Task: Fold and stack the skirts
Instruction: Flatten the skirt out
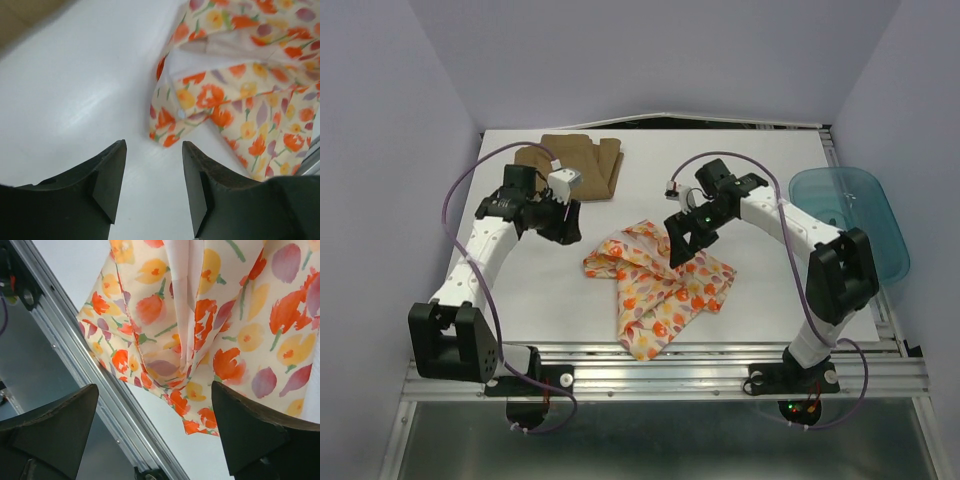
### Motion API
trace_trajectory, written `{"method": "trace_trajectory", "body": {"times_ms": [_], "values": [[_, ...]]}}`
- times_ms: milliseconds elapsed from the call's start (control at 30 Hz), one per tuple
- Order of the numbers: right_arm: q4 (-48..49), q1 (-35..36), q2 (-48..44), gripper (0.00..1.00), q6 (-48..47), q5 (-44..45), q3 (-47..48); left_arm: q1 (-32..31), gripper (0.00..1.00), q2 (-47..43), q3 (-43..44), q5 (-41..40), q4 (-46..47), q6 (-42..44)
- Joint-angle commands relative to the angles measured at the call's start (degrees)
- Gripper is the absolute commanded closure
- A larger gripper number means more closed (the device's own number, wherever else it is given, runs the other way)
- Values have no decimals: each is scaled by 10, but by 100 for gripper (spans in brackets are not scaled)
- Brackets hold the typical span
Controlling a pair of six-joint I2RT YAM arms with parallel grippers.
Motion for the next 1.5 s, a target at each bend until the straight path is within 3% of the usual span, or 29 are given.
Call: {"method": "trace_trajectory", "body": {"times_ms": [0, 267, 500, 633, 733, 967, 1033, 1133, 1167, 1233, 1467], "values": [[-36, 10, -19, 0, -63, 54, 12, 44, 35, -13, -22, 20, -58, 31], [-45, 74, -27, 0, -87, 106, -18, 76, 35, 116, 26, 47, -180, 145], [9, 113, -28, 0, -81, 161, -55, 77, 35, 132, -25, 70, -158, 198], [59, 119, -20, 1, -56, 228, -76, 71, 33, 127, -50, 33, -77, 187], [100, 119, -13, 10, -33, 271, -80, 69, 33, 155, -51, 50, -73, 189], [138, 119, -29, 50, -26, 308, -65, 67, 35, 189, -42, 120, -18, 159], [153, 119, -38, 55, -33, 309, -71, 69, 36, 178, -41, 120, 14, 112], [163, 119, -46, 71, -44, 305, -72, 69, 35, 155, -44, 95, 88, 44], [168, 119, -52, 86, -48, 302, -68, 71, 35, 155, -39, 94, 92, 35], [169, 119, -61, 99, -57, 298, -60, 71, 35, 157, -31, 97, 95, 22], [133, 119, -77, 99, -126, 293, -19, 75, 34, 161, -37, 97, 110, 5]]}}
